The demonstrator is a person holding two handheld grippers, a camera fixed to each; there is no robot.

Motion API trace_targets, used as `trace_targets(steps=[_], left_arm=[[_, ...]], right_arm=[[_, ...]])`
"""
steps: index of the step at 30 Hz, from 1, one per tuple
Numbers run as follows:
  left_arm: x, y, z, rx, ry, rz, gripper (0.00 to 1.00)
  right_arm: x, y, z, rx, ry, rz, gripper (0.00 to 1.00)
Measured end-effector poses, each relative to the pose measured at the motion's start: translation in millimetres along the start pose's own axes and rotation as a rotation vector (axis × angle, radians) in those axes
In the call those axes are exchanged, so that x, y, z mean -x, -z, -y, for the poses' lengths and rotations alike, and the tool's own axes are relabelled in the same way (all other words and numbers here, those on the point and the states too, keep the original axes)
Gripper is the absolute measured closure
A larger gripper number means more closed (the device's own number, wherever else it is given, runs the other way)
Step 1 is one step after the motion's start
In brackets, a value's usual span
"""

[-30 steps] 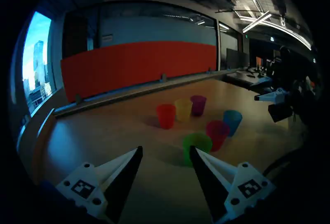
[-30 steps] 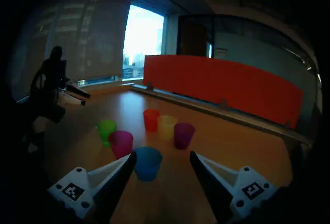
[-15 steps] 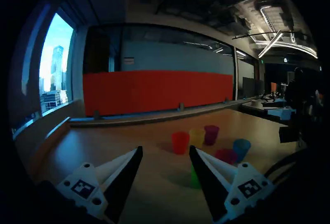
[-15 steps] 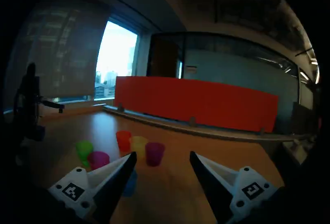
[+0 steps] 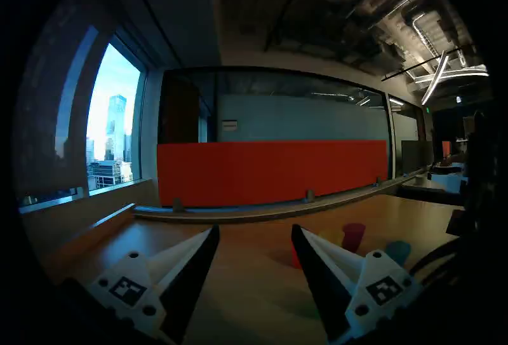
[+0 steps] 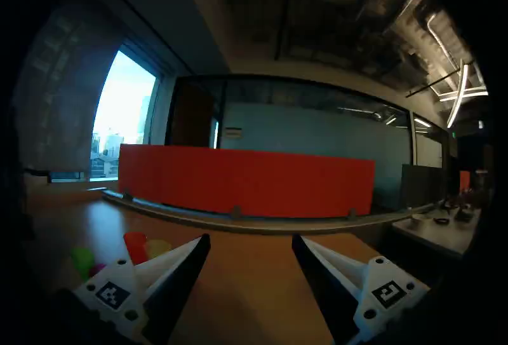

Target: Pour water

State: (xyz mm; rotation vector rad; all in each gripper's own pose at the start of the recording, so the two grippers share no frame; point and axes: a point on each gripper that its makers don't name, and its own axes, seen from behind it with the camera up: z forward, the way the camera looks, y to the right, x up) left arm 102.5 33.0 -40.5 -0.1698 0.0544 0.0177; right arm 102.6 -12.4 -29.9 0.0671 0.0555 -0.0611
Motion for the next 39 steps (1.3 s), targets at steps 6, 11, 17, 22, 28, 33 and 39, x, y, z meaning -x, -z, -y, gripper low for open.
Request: trace_targets(steps=[6, 11, 17, 22, 28, 33, 39], left_arm=[[2, -5.8, 4.5, -0.040, -0.013, -0.012, 0.17], [4, -8.6, 5.1, -0.062, -0.007, -0.022, 0.17], [10, -15.4, 6.4, -0.084, -0.008, -0.025, 0.17], [15, -22.0, 8.8, -0.107, -0.016, -0.030, 0.17], [22, -27.9, 11.6, -0.136, -0.018, -0.034, 0.17], [27, -29.9, 13.1, -0.149, -0.031, -0.036, 0.17], [45, -28.7, 16.9, -0.165, -0.033, -0.024, 0.17]], right_arm=[[4, -4.7, 5, 0.001, -0.057, -0.005, 0.00], [8, -7.1, 1, 0.014, -0.080, -0.002, 0.00], [13, -8.1, -2, 0.034, -0.088, 0.005, 0.00], [21, -8.8, -3, 0.039, -0.086, 0.022, 0.00], [28, -9.0, -6, 0.050, -0.085, 0.040, 0.00], [29, -8.7, -10, 0.059, -0.087, 0.057, 0.00], [22, -6.9, -15, 0.075, -0.081, 0.053, 0.00]])
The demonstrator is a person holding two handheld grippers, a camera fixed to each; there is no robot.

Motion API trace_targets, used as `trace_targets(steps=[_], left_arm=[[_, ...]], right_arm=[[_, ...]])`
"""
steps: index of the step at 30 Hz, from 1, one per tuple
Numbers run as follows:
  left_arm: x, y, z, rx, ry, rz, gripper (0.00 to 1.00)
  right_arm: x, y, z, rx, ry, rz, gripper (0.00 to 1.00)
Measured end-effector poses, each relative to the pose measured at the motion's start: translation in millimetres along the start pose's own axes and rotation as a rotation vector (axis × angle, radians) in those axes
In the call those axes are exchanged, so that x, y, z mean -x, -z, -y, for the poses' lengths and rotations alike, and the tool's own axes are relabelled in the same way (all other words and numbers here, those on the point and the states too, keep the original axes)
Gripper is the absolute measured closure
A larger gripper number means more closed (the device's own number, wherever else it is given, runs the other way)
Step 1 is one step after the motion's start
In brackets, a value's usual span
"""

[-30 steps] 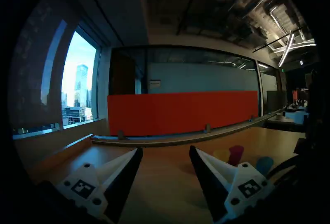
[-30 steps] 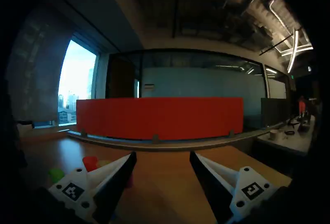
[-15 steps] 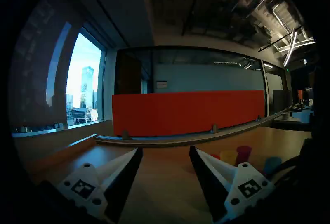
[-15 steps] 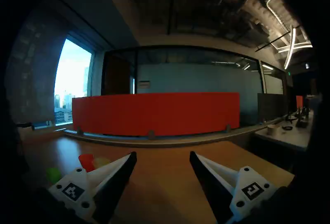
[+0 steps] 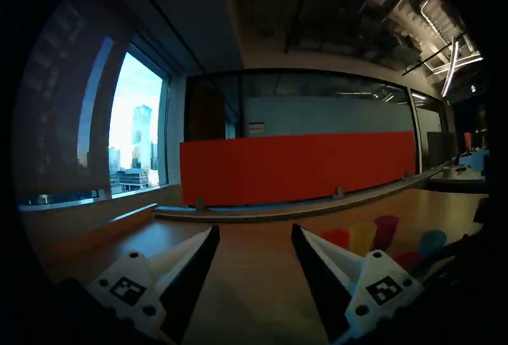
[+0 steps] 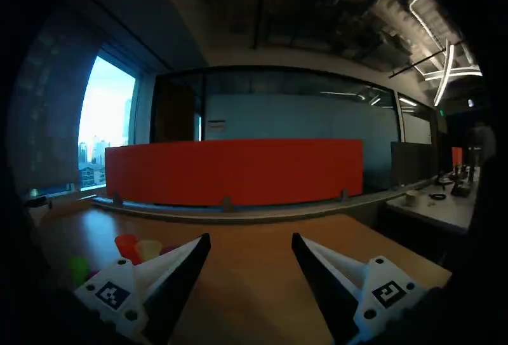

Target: Pour water

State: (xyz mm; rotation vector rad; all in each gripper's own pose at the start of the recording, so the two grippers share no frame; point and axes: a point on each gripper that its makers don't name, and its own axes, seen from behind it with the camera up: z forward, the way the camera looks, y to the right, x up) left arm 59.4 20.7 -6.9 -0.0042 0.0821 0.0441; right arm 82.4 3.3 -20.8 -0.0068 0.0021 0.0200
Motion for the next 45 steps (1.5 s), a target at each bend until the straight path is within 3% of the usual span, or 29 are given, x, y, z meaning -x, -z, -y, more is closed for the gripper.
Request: trace_targets(steps=[18, 45], left_arm=[[36, 2.5, 19.0, -0.020, 0.039, 0.039, 0.17], [60, -3.6, 25.0, -0.027, 0.046, 0.081, 0.17]], right_arm=[[4, -2.2, 5, 0.004, 0.024, 0.027, 0.00], [-1, -3.4, 4, 0.007, 0.052, 0.025, 0.00]])
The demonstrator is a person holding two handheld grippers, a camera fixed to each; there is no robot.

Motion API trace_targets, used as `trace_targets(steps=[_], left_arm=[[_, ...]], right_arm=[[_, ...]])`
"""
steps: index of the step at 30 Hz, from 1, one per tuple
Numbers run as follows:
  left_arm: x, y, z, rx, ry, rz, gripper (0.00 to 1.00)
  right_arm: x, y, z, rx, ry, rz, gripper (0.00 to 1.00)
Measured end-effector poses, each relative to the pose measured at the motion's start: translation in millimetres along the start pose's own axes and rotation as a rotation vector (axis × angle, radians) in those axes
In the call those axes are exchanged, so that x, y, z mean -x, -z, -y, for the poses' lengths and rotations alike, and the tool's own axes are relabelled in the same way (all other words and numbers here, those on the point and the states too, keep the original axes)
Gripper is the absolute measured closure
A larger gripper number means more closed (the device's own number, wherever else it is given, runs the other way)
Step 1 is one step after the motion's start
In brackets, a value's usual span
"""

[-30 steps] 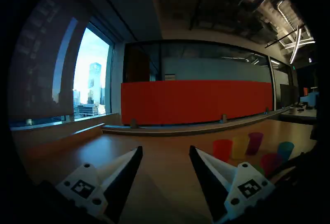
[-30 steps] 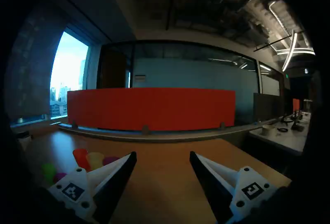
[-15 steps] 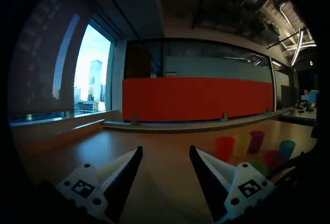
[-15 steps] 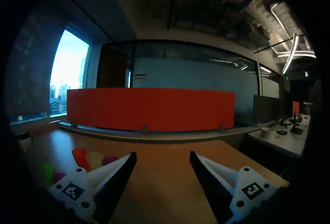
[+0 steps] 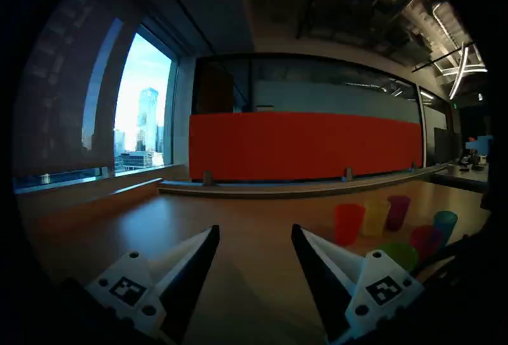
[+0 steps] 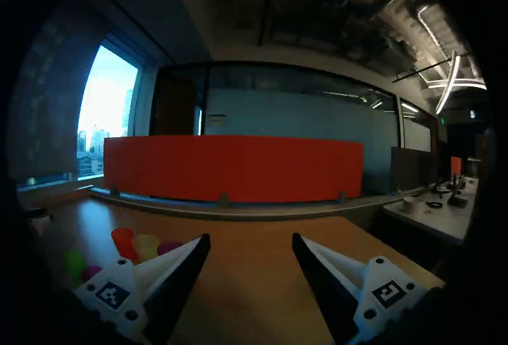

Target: Pour water

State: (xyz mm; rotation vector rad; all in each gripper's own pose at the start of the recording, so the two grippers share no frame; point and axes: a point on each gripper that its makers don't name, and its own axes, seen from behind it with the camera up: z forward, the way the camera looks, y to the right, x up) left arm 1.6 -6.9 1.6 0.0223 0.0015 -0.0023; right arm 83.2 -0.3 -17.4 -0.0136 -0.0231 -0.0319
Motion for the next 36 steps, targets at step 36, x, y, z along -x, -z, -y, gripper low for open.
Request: trace_targets(steps=[36], left_arm=[[1, -0.7, -1.0, 0.004, -0.002, 0.002, 0.17]], right_arm=[[4, 8.2, -15, 0.017, -0.009, -0.076, 0.01]])
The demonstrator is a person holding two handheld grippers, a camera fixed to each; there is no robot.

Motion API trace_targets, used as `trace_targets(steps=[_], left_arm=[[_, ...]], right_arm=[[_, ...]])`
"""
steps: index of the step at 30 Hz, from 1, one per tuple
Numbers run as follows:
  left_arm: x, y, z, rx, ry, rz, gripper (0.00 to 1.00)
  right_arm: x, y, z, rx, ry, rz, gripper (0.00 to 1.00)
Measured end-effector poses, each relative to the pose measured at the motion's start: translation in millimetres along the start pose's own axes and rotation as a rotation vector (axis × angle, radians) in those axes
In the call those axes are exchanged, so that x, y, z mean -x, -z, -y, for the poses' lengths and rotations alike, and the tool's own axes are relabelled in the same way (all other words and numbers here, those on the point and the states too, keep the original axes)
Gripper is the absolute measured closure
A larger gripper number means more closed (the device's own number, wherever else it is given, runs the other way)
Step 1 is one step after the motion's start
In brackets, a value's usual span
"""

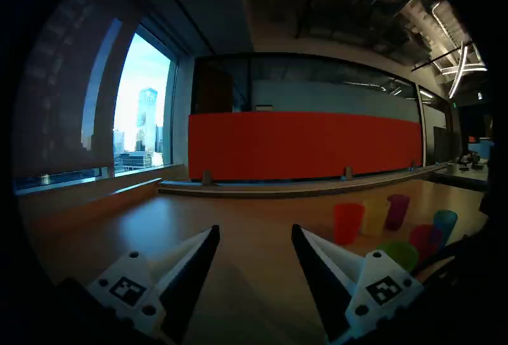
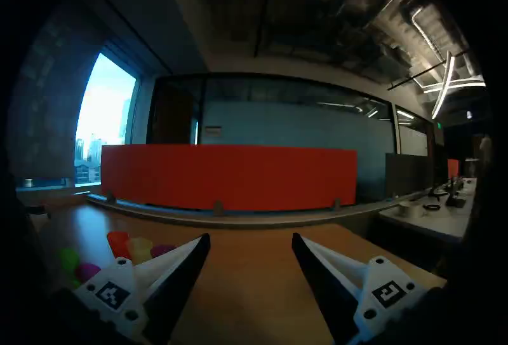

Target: Pour water

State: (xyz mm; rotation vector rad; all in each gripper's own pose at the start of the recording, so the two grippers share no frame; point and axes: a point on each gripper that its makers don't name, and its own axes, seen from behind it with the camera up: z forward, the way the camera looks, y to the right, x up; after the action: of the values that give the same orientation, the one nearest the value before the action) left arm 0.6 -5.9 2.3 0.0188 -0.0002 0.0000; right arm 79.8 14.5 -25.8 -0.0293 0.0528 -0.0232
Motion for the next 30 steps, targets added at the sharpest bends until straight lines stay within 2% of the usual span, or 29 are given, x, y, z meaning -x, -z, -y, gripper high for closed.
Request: trace_targets(steps=[9, 15, 21, 30], left_arm=[[0, 0.2, -0.5, 0.000, 0.000, 0.000, 0.17], [0, 0.4, -0.8, 0.000, 0.000, 0.000, 0.17], [0, 0.1, -1.1, 0.000, 0.000, 0.000, 0.17], [0, 0.0, -0.9, 0.000, 0.000, 0.000, 0.17]], right_arm=[[14, -9.9, -2, 0.000, -0.024, -0.023, 0.00], [25, -14.9, 11, -0.024, -0.016, -0.037, 0.00], [43, -18.2, 24, -0.049, -0.023, -0.019, 0.00], [64, -21.6, 18, -0.033, -0.031, 0.007, 0.00]])
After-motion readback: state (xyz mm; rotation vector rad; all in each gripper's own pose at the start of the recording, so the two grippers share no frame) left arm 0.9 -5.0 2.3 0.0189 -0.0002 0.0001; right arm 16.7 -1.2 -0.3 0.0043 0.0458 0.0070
